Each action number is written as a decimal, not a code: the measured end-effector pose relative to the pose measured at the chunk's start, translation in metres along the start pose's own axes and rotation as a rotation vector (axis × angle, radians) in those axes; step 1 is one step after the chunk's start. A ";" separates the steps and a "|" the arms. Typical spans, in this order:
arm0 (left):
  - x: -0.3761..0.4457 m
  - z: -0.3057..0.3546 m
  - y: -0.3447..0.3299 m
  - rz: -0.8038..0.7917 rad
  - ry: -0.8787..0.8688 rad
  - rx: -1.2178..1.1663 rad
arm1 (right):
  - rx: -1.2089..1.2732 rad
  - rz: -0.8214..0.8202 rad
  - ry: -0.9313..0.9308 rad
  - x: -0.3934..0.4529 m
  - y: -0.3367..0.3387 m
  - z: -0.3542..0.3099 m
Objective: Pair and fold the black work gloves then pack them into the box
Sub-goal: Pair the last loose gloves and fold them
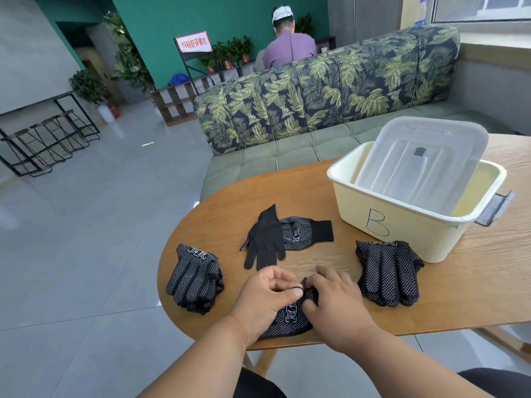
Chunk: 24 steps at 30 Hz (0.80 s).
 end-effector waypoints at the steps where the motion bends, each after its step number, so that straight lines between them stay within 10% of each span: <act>1: -0.002 -0.001 -0.003 -0.012 -0.004 0.027 | 0.022 -0.002 -0.006 0.001 0.001 0.001; 24: -0.012 -0.010 -0.007 0.128 -0.024 0.135 | 0.118 0.128 -0.048 0.007 0.000 0.007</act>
Point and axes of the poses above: each hand's wrist, its own x-axis towards the middle knuckle, its own y-axis out of the back of the hand, z = x × y, the point moved 4 cm from there along x, towards the middle knuckle, and after that the axes turned 4 degrees about -z, right-handed, at the moved point
